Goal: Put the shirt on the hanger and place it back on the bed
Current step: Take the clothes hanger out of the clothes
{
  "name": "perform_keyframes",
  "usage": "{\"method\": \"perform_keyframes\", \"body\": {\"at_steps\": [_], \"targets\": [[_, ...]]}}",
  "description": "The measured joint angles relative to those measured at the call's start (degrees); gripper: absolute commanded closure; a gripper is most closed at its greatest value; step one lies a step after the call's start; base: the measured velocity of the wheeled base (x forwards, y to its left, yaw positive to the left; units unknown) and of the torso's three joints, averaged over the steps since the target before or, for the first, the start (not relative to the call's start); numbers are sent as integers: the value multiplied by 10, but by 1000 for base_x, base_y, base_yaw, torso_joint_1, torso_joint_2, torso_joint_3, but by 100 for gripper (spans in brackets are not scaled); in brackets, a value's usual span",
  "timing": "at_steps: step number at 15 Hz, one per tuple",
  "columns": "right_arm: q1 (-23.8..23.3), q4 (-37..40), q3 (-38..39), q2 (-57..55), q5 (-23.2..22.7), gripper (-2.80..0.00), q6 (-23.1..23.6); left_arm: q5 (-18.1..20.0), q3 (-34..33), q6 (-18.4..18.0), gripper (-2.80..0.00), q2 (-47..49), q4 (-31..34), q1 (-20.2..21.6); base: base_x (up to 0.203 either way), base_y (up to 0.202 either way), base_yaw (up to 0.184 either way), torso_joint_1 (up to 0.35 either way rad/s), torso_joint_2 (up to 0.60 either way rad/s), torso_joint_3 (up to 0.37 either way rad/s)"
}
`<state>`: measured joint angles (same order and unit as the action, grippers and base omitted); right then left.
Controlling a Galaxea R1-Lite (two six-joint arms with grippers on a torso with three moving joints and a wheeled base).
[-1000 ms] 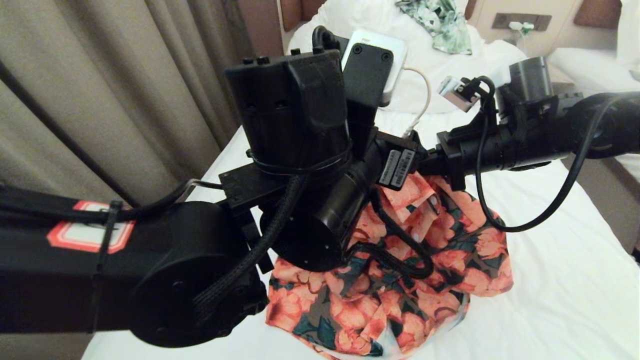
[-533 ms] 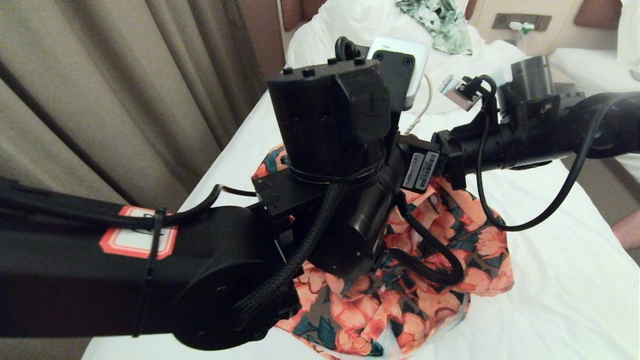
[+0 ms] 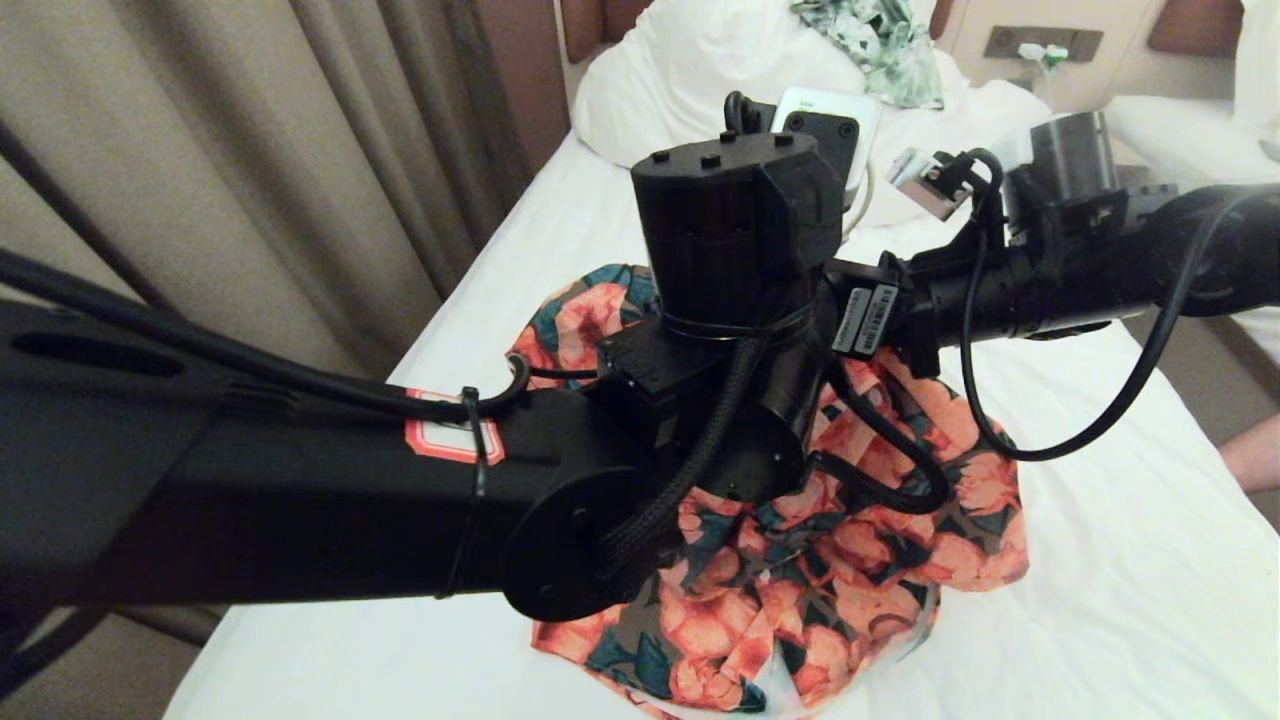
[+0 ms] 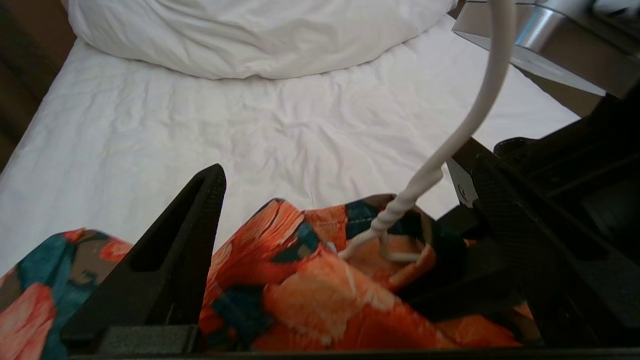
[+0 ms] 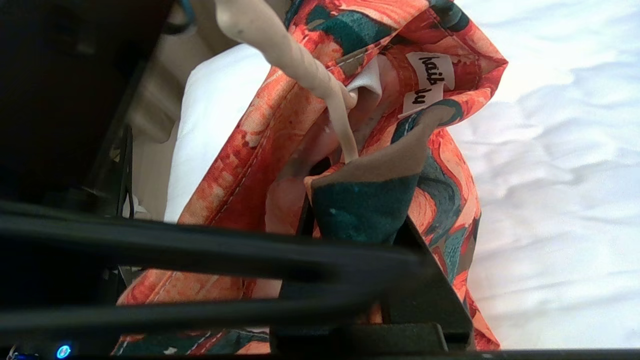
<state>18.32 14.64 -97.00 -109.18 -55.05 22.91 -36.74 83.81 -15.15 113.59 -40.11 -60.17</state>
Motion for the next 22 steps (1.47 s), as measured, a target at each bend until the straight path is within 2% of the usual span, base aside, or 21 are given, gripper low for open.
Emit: {"method": "perform_keyframes", "body": {"at_steps": [2, 3, 7, 17, 21, 22], "targets": [[0, 0, 0, 0, -12, 0, 5, 0, 11, 0, -280, 10, 0, 1, 0, 0, 0, 0, 0, 0], [0, 0, 0, -1, -17, 0, 13, 2, 14, -1, 0, 13, 0, 3, 0, 0, 0, 0, 0, 0], [0, 0, 1, -2, -21, 0, 18, 5, 25, -3, 0, 18, 1, 6, 0, 0, 0, 0, 0, 0], [-13, 0, 1, -1, -23, 0, 97, 1, 28, -16, 0, 17, 5, 6, 0, 0, 0, 0, 0, 0], [-17, -1, 2, -1, -53, 0, 99, -3, 28, -28, 0, 14, 2, 5, 0, 0, 0, 0, 0, 0], [-17, -2, 3, -2, -60, -280, 101, -3, 28, -28, 0, 13, 2, 5, 0, 0, 0, 0, 0, 0]]}}
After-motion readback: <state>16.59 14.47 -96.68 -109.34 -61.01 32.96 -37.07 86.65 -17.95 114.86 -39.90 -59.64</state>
